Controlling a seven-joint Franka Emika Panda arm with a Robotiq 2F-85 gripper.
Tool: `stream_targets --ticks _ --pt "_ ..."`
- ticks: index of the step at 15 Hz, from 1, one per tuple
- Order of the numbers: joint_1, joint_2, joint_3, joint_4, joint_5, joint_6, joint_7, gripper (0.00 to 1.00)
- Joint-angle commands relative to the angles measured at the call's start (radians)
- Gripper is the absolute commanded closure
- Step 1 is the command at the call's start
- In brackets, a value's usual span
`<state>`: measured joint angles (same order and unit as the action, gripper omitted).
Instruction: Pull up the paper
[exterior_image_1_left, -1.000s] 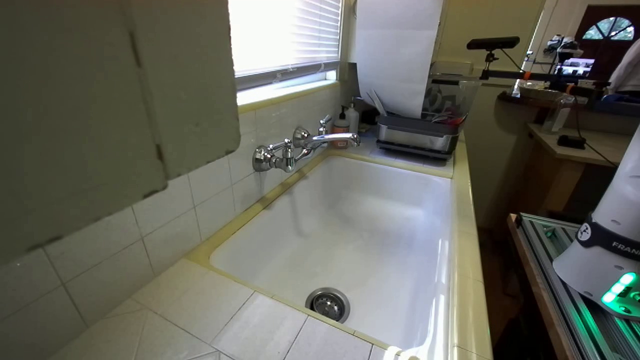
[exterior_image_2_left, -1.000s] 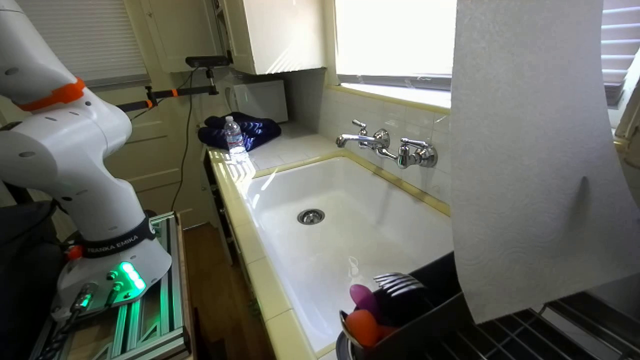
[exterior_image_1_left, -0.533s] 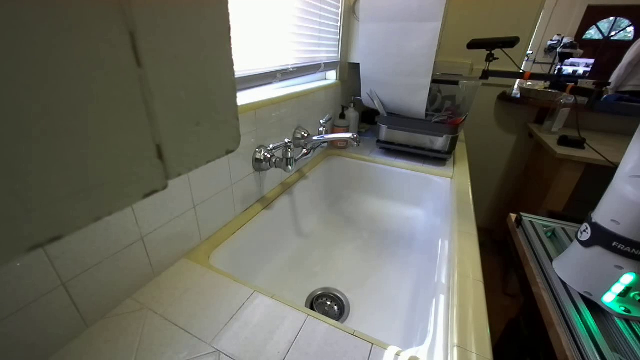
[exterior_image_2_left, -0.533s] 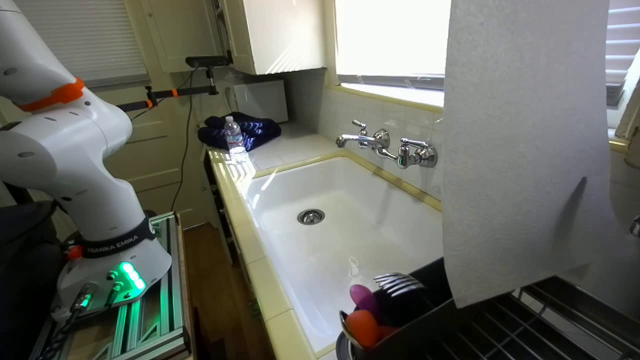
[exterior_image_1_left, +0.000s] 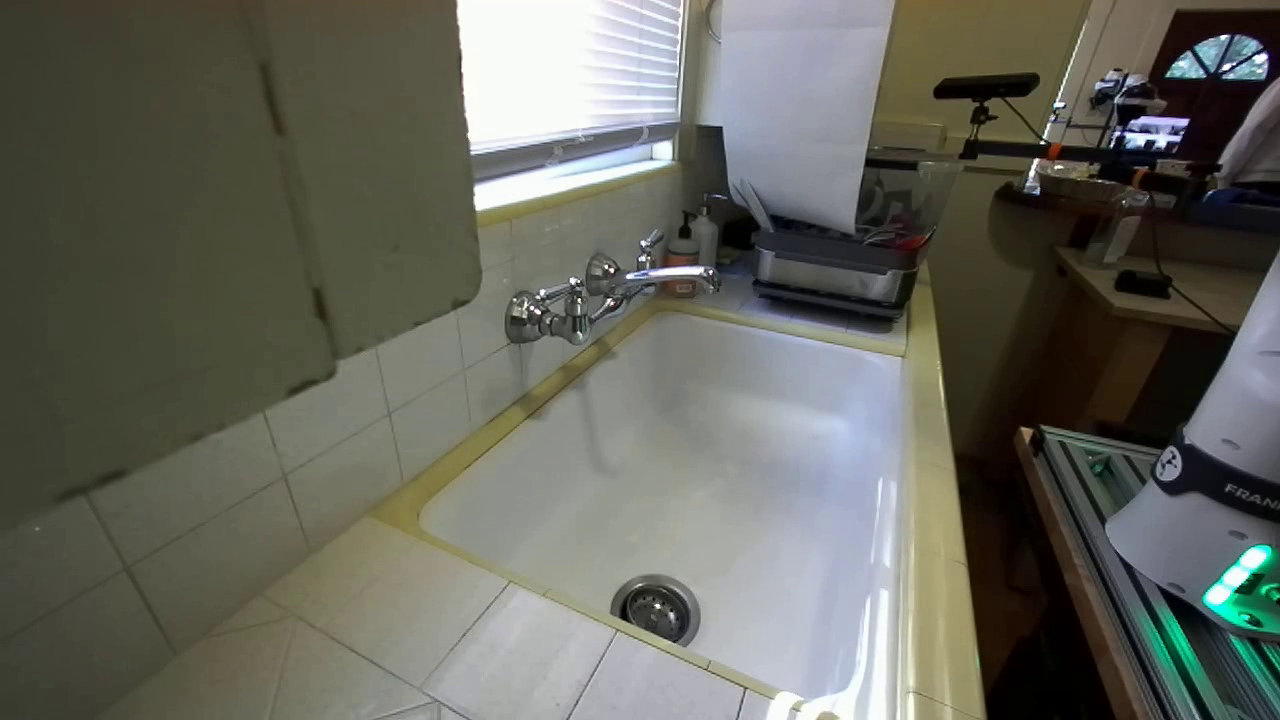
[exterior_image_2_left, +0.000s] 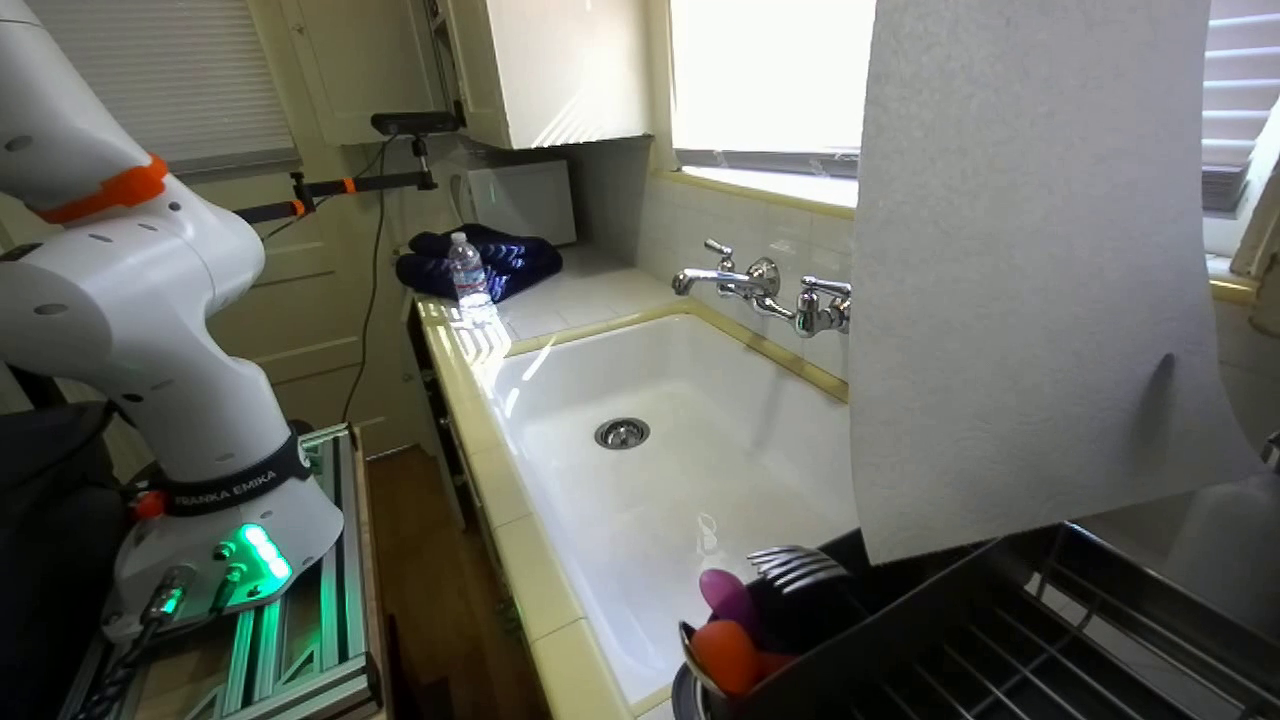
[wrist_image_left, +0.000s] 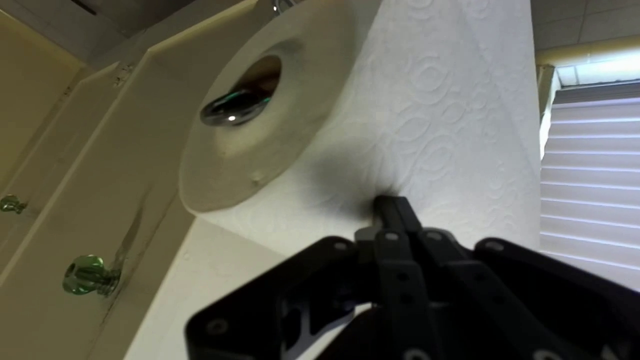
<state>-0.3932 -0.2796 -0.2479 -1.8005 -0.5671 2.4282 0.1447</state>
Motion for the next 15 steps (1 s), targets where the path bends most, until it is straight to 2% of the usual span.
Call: stream_targets --ticks 1,8,11,15 --pt "-0.022 -0.005 -0.024 0.012 -0.003 0.009 0.017 1.00" --pt "-0.045 -0.010 -0.044 0.028 -0.009 0.024 0.038 1.00" --pt "-0.034 -0.042 -0.022 0.016 -0.011 0.034 0.042 1.00" --pt "-0.006 -0.091 0.039 -0.024 -0.024 0.050 0.036 1.00"
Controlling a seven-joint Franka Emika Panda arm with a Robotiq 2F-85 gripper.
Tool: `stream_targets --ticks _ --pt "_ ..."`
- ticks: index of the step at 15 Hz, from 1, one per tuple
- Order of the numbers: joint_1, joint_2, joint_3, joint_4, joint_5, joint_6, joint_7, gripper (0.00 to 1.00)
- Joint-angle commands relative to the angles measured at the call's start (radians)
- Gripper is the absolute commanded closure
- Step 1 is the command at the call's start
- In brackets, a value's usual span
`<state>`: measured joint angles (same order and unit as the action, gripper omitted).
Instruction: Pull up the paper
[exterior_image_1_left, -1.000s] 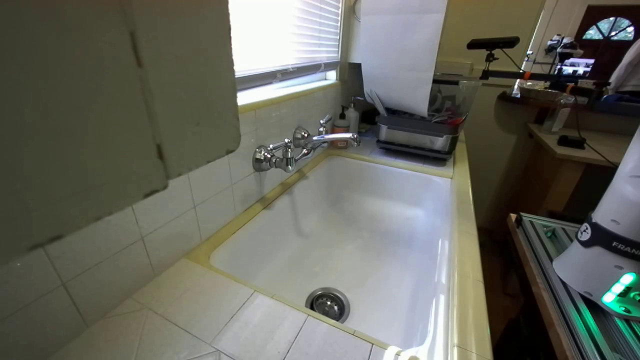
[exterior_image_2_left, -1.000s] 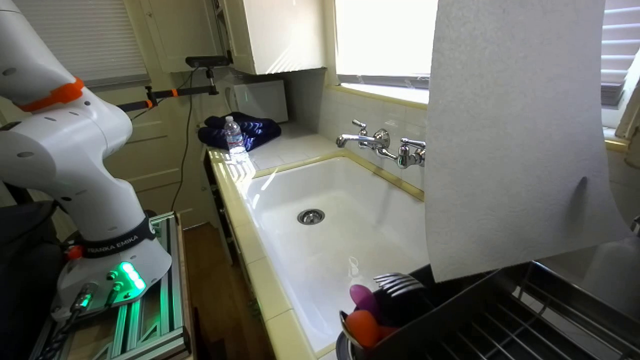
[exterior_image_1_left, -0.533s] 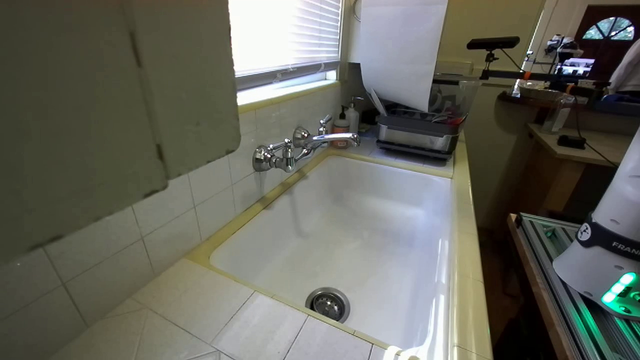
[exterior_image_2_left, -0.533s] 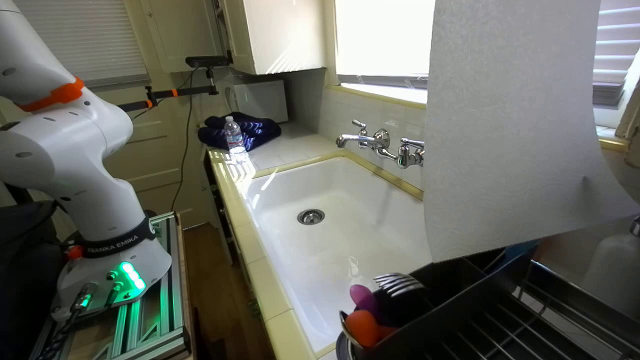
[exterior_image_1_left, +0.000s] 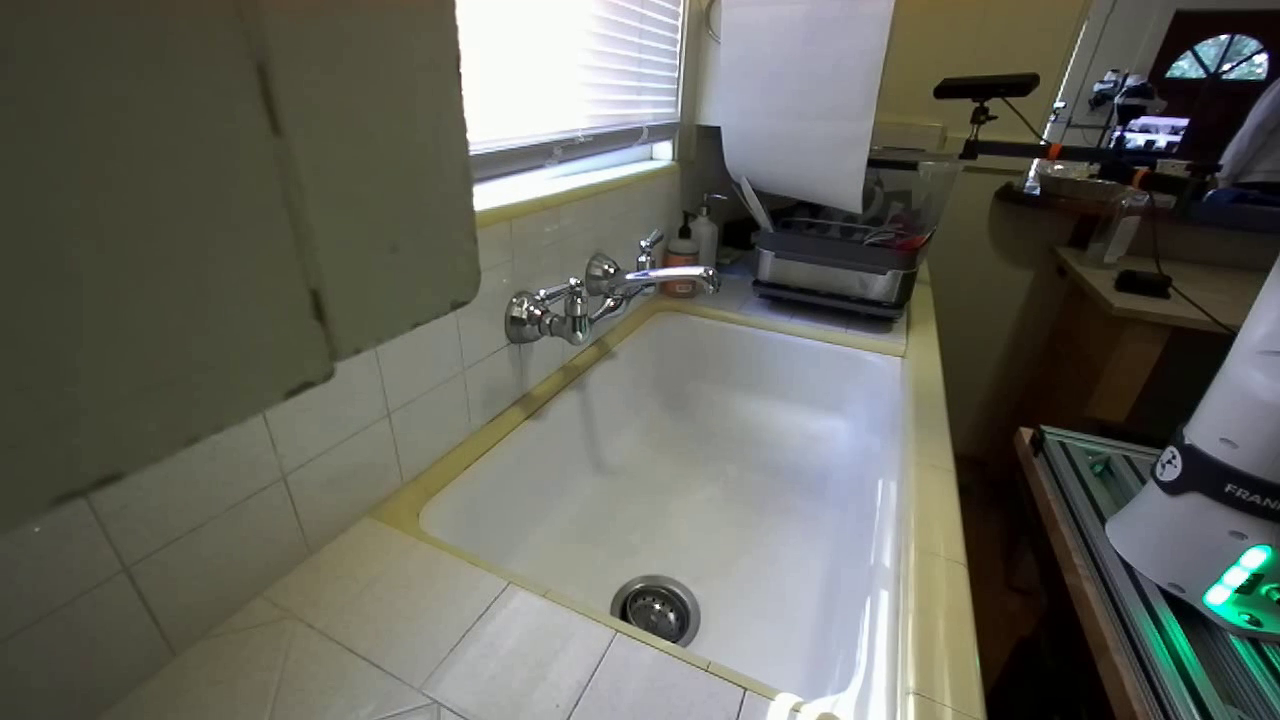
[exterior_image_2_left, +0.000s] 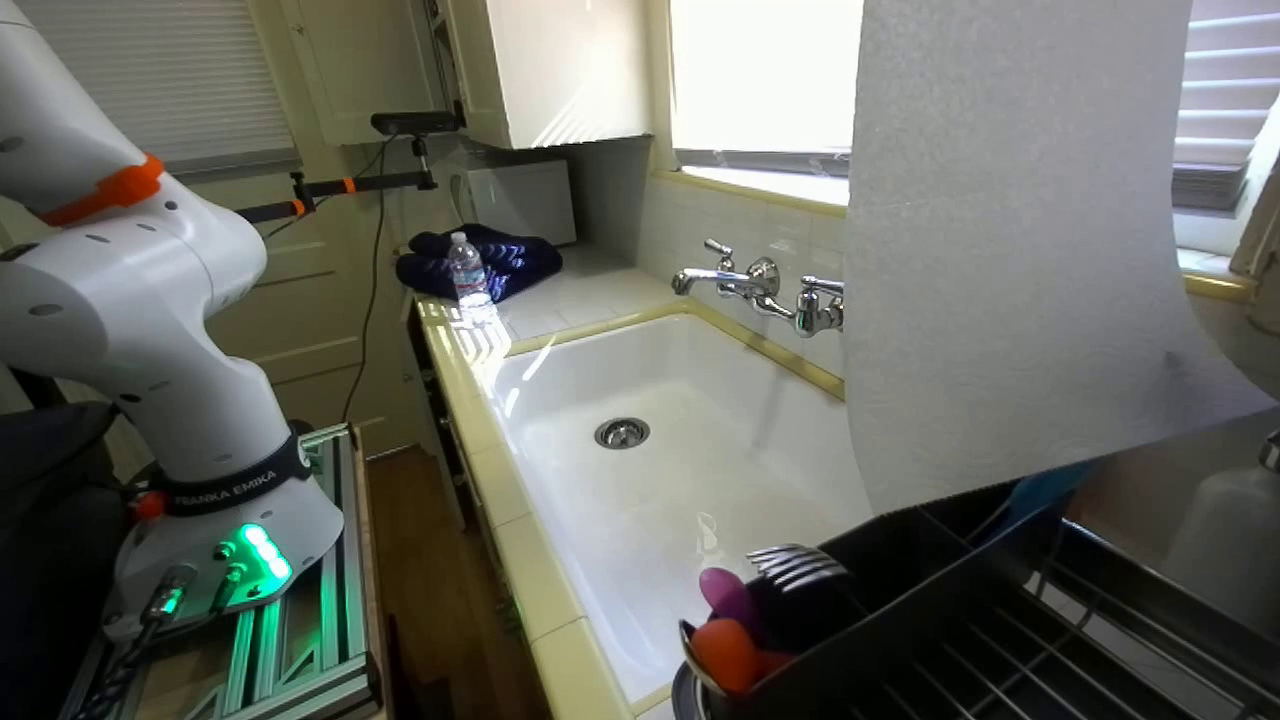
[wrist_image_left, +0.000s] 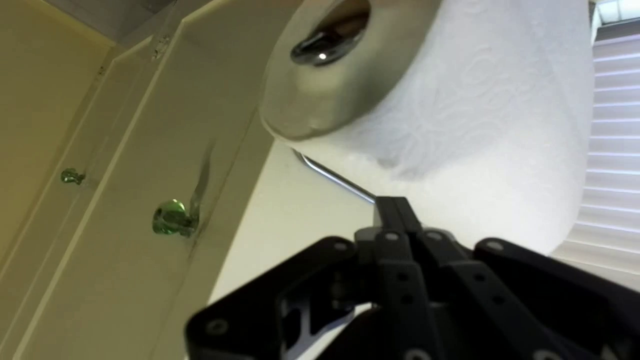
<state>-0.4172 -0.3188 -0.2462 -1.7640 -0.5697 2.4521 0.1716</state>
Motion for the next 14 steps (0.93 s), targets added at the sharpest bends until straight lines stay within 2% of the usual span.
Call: stream_targets --ticks 1,6,14 --pt "0.024 -0.052 0.054 -0.061 -0.021 0.020 0.008 1.00" --pt "0.042 -0.015 0.080 -0.096 -0.011 0.030 0.008 1.00" --pt "0.033 0.066 0.017 -0.085 0.003 0.021 -0.010 1.00"
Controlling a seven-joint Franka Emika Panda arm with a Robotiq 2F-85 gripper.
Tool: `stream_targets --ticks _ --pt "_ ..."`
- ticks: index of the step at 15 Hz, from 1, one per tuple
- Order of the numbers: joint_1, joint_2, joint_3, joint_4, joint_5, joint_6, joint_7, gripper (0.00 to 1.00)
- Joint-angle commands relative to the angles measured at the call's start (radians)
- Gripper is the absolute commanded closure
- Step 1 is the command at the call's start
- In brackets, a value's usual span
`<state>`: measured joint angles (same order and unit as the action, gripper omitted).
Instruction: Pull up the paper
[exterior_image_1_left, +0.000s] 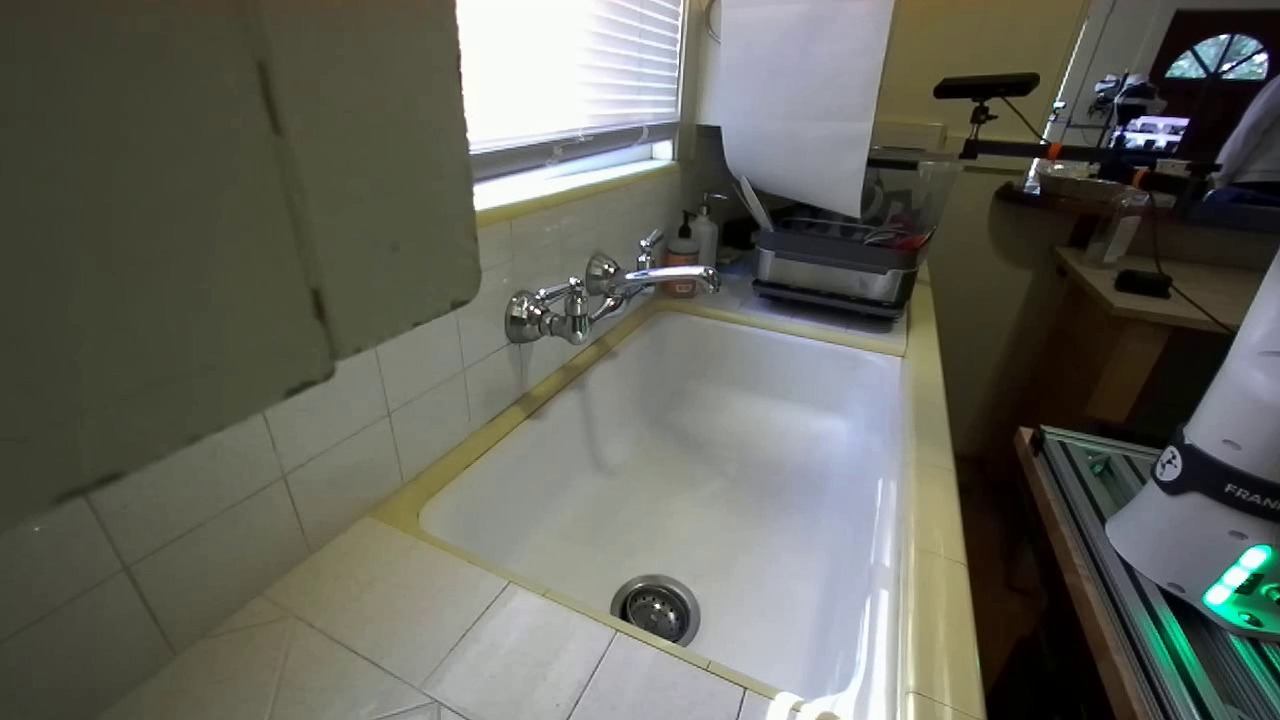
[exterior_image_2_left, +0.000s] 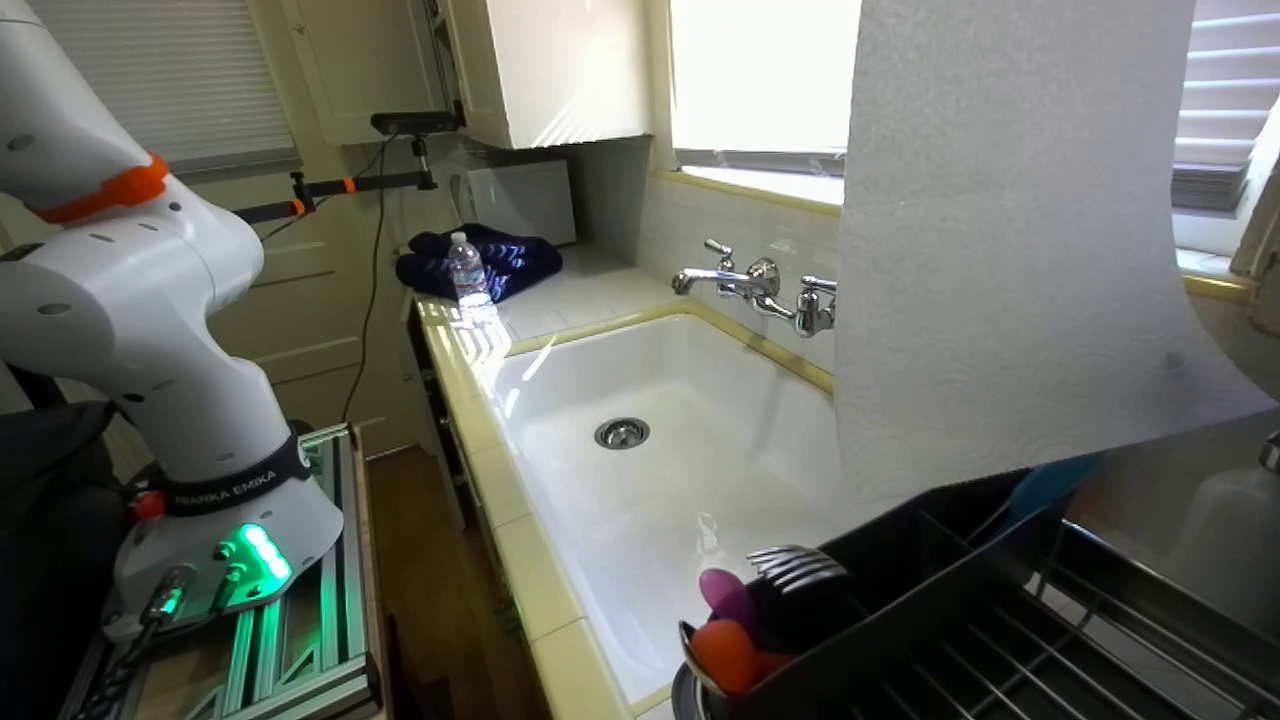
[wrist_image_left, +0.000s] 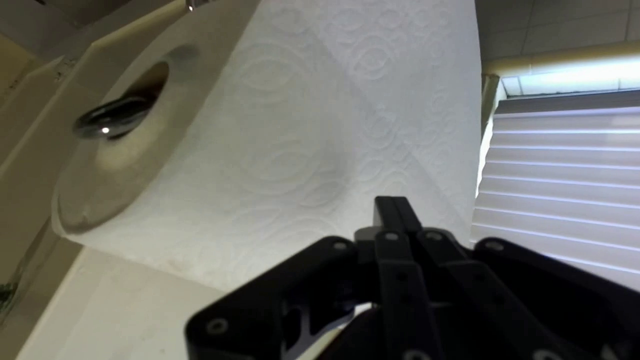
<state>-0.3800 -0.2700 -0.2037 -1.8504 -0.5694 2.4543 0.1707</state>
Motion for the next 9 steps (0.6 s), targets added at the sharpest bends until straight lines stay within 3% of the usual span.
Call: stream_targets --ticks 1,9 --pt "-0.006 0.022 -0.033 0.003 0.003 0.020 -0.010 1.00" --pt "-0.011 0.009 -0.057 0.033 0.008 0.021 -0.013 1.00"
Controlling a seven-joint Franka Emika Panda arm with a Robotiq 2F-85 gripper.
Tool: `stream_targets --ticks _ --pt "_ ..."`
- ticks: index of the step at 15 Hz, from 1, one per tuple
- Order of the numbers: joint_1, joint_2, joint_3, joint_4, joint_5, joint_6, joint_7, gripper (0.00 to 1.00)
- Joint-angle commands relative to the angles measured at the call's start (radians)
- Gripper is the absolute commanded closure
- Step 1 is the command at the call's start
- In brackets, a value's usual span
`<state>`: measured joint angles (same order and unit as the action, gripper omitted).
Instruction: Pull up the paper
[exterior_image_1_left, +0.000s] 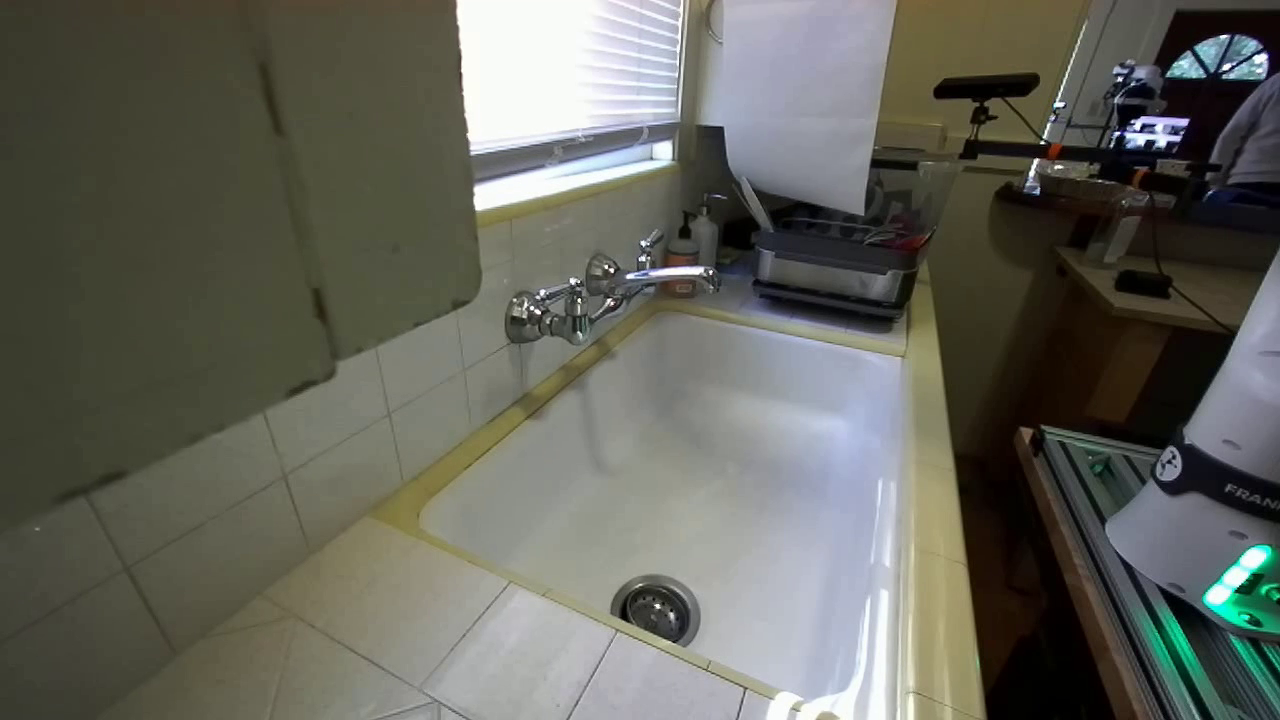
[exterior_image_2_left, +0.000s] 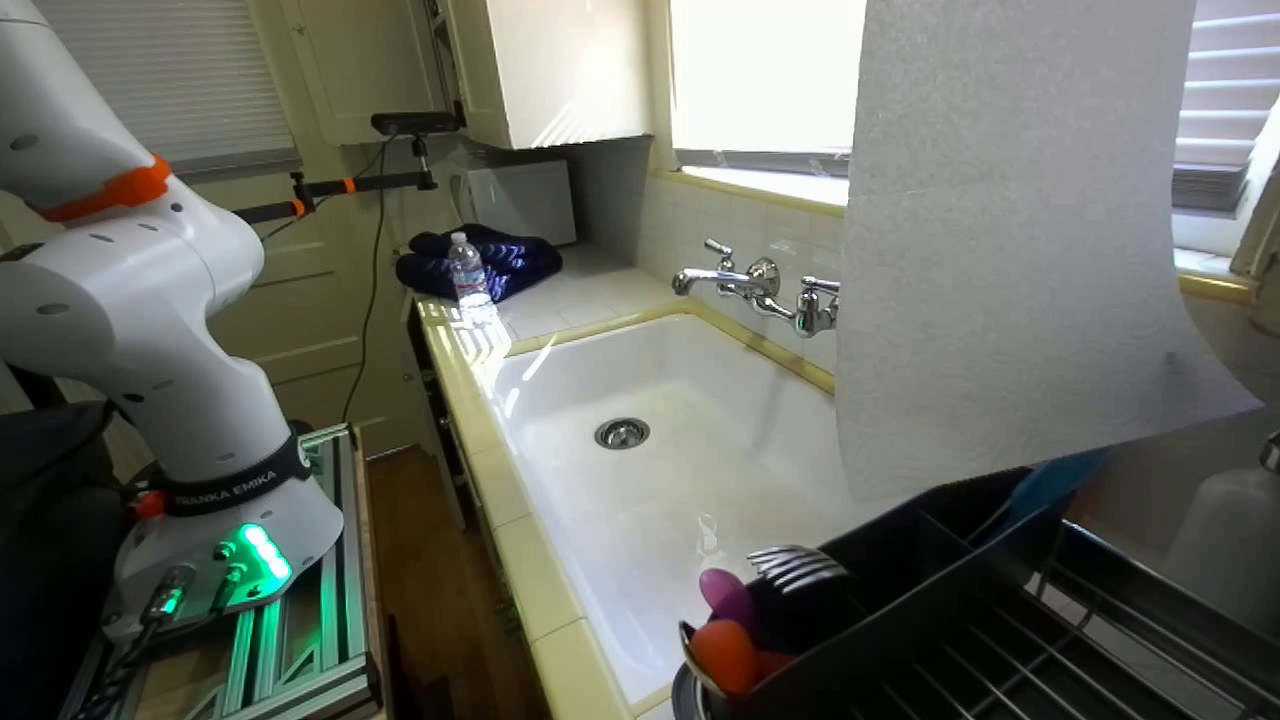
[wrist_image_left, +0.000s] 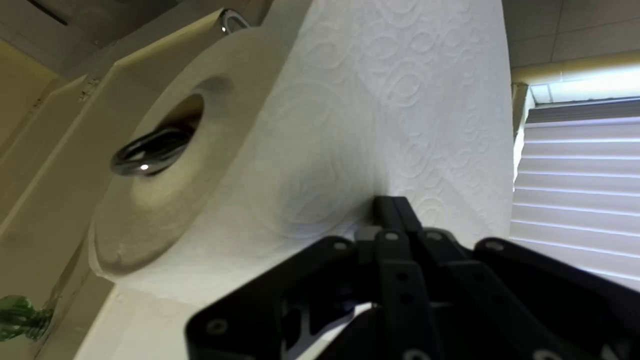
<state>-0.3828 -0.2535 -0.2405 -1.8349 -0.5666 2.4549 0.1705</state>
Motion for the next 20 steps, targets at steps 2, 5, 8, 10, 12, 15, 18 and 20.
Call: stream_targets --ticks 2,5,8,10,12,15,18,20 --pt "-0.010 -0.013 -0.023 0.029 0.008 0.029 -0.011 1.00" --pt "-0.015 -0.017 -0.032 0.046 0.009 0.047 -0.011 1.00" --pt "-0.027 -0.020 -0.043 0.063 0.002 0.047 -0.008 1.00" --pt "-0.039 -0.024 -0.053 0.068 0.000 0.044 -0.006 1.00" --pt "-0.047 -0.030 -0.059 0.074 0.006 0.041 -0.004 1.00" --pt "-0.038 -0.057 -0.048 0.067 0.010 0.066 -0.003 1.00" --pt "-0.014 -0.084 -0.015 0.041 0.017 0.094 -0.015 1.00" --pt "0.001 -0.076 0.004 0.037 0.033 0.081 -0.017 1.00"
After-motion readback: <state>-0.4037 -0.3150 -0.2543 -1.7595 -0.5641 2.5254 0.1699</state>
